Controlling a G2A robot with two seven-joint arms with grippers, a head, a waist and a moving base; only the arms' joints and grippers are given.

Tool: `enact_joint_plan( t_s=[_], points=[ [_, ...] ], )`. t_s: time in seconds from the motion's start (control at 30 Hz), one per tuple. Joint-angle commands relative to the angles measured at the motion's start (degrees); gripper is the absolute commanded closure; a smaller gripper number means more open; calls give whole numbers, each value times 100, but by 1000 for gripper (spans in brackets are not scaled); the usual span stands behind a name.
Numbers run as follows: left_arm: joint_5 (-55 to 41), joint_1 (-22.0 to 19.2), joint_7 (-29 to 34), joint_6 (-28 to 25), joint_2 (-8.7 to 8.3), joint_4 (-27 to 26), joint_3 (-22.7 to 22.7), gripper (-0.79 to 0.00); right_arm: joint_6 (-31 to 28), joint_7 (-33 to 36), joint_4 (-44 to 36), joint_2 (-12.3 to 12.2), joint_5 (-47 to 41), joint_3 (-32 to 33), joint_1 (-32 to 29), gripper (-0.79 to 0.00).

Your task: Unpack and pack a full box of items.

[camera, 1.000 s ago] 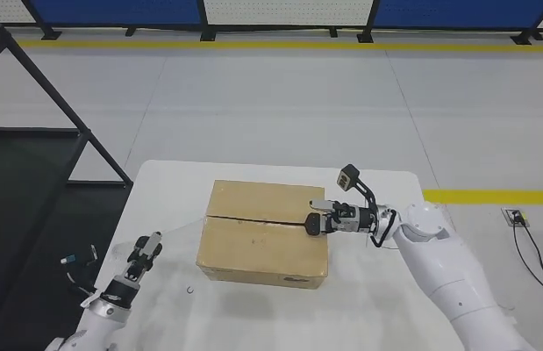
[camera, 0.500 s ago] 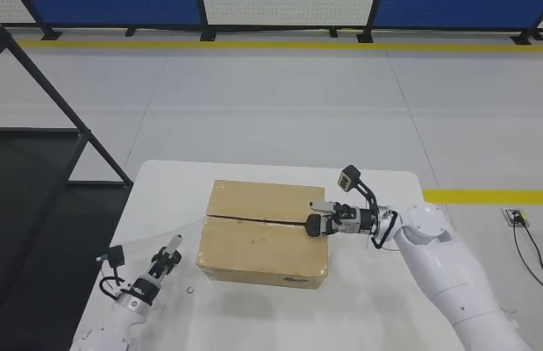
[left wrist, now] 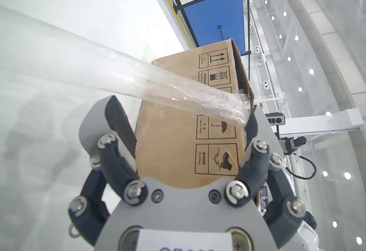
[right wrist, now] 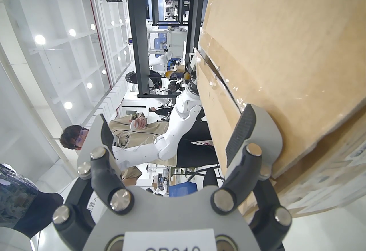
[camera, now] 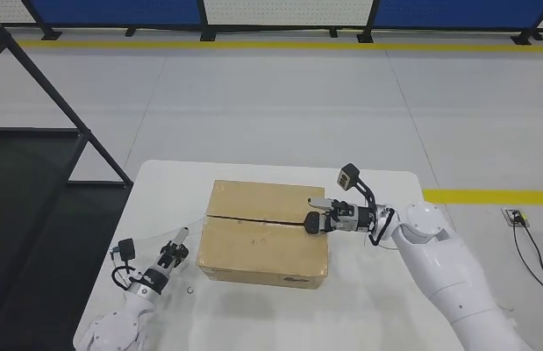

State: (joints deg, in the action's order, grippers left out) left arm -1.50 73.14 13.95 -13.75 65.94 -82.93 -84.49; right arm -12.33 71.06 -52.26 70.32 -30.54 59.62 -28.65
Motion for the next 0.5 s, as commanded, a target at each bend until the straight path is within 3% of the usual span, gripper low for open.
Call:
enact_joint_plan(
  t_s=[0.0,0.47],
  points=[
    [-185,-71,27,-15,16,84,10,-785,-9,6,36,10,-5,-14,21,-785],
    [-1434,-679,-166,-106,128,546,-115,-785,-32,34,162,46,-21,-40,90,-785]
  ],
)
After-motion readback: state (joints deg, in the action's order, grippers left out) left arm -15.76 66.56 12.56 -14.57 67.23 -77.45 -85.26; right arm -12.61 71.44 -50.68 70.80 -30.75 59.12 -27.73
